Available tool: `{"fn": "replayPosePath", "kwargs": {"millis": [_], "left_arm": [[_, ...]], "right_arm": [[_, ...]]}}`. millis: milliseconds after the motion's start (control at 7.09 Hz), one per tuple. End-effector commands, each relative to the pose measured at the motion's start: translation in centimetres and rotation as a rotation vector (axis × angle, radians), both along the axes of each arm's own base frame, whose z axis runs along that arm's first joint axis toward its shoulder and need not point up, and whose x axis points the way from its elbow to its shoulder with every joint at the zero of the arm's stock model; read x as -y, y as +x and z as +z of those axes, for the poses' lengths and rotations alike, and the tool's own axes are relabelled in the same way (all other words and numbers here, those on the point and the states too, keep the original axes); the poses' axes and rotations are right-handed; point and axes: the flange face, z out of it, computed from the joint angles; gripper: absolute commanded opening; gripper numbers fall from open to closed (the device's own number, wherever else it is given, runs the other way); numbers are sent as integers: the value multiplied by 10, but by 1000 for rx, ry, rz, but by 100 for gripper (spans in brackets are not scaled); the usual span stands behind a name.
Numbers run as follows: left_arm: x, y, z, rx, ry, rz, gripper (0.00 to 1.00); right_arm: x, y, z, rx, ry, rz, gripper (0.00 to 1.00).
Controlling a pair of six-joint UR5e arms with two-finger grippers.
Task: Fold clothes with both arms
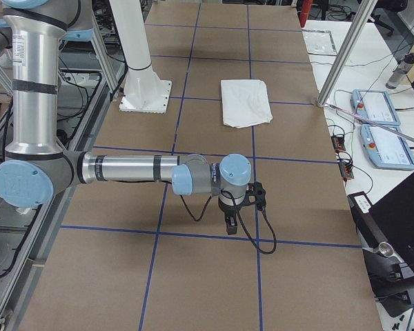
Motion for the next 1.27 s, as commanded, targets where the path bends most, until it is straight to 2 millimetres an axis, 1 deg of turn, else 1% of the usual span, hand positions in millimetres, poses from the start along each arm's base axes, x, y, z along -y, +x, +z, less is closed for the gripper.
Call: {"fn": "replayPosePath", "kwargs": {"millis": [0, 282, 564, 1128], "left_arm": [[0, 0, 0, 0, 0, 0, 100], [1, 0, -1, 0, 4, 0, 100], [0, 0, -5, 0, 10, 0, 100], [1, 0, -7, -2, 9, 0, 100]], "right_arm": [[-1, 0, 2, 0, -5, 1, 100], [0, 0, 0, 1, 0, 0, 100], [-1, 0, 2, 0, -4, 1, 100], [-1, 0, 2, 1, -5, 2, 100]]}}
